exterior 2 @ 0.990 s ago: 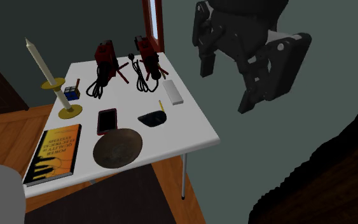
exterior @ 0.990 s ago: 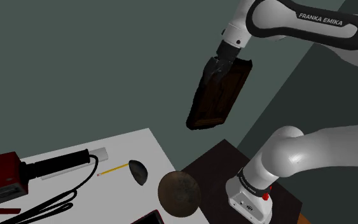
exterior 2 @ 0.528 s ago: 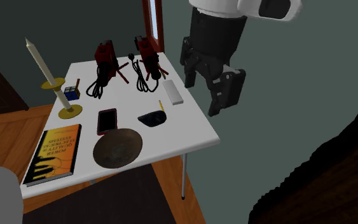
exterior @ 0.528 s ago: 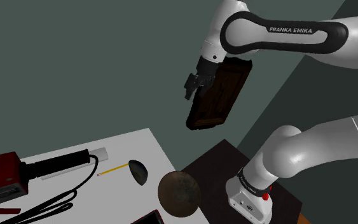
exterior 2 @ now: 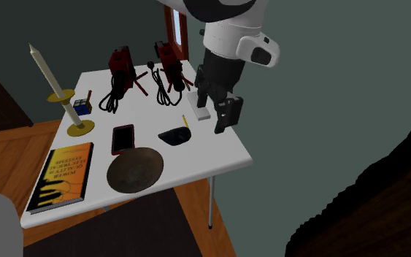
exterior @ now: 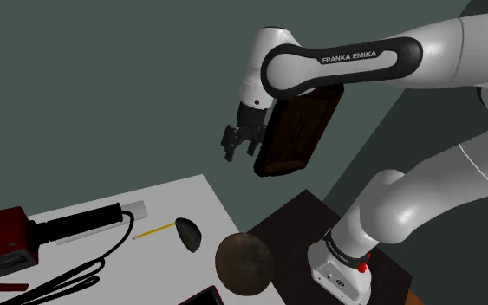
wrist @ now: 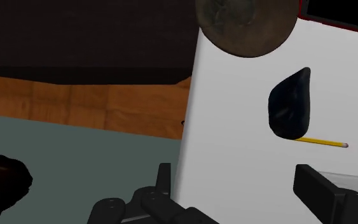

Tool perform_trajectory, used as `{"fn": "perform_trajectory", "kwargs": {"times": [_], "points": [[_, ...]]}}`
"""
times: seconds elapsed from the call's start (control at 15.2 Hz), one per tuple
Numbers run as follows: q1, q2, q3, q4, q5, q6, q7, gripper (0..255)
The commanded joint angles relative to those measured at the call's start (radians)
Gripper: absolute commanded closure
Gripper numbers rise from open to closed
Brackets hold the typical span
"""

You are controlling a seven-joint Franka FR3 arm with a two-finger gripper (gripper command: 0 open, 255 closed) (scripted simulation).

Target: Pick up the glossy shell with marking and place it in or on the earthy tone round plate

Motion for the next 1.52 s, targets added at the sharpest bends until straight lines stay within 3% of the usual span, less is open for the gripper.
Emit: {"fn": "perform_trajectory", "kwargs": {"times": [0.0,0.73,1.19,1.45], "points": [[0.015,0.051,0.023,0.001,0.020,0.030,0.024,0],[0.097,0.413,0.138,0.121,0.081,0.176,0.166,0],[0.113,0.464,0.151,0.076,0.089,0.275,0.166,0],[0.115,0.469,0.152,0.073,0.089,0.283,0.166,0]]}}
